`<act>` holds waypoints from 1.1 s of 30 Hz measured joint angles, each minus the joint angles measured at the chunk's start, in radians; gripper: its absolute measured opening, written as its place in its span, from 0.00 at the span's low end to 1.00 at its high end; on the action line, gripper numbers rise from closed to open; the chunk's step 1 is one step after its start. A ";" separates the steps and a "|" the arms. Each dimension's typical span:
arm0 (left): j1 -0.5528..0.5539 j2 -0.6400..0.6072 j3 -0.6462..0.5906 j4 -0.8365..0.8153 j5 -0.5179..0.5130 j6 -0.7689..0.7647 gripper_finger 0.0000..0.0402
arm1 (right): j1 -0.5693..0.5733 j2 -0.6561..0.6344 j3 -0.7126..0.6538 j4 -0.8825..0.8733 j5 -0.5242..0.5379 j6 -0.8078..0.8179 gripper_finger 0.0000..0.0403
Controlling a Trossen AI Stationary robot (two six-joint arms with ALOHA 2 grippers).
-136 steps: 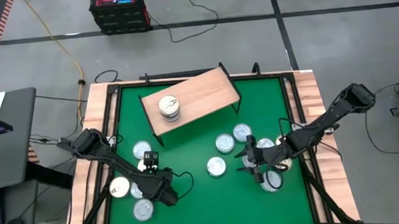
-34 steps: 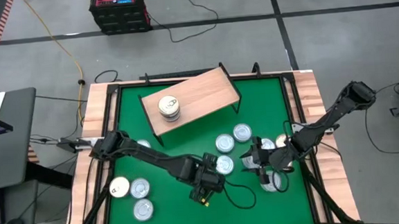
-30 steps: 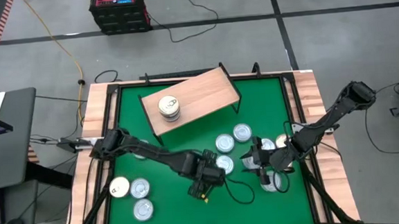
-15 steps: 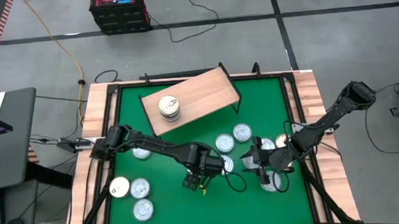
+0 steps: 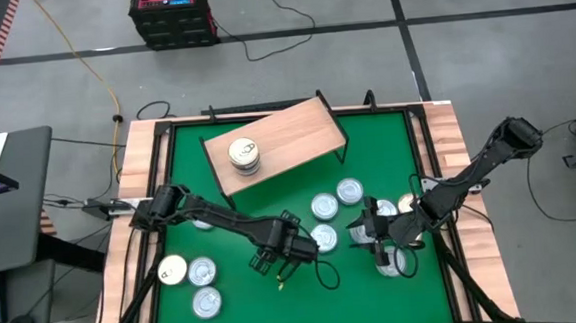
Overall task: Stack canned seafood by type on shelf
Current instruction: Stack the blue pink tuna can on top of the blue pink tuna can on the shelf
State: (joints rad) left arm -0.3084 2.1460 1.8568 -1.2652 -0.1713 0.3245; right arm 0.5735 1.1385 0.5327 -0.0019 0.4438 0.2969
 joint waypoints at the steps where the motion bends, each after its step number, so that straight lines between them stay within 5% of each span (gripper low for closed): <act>1: 0.000 0.000 0.000 0.000 0.013 -0.015 0.45 | 0.000 0.000 0.000 0.002 0.000 -0.001 0.66; 11: 0.009 -0.016 0.171 -0.051 0.052 -0.116 0.45 | 0.000 0.000 0.000 0.008 0.000 -0.006 0.66; 16: 0.059 -0.118 0.262 -0.054 0.062 -0.170 0.45 | 0.001 0.000 0.000 0.013 0.000 -0.006 0.66; 33: 0.449 -0.586 0.136 0.029 0.149 -0.323 0.45 | 0.006 0.000 0.000 0.045 0.000 -0.020 0.66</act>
State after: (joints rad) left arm 0.1409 1.5599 1.9933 -1.2357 -0.0223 0.0013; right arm 0.5800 1.1385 0.5327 0.0434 0.4435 0.2764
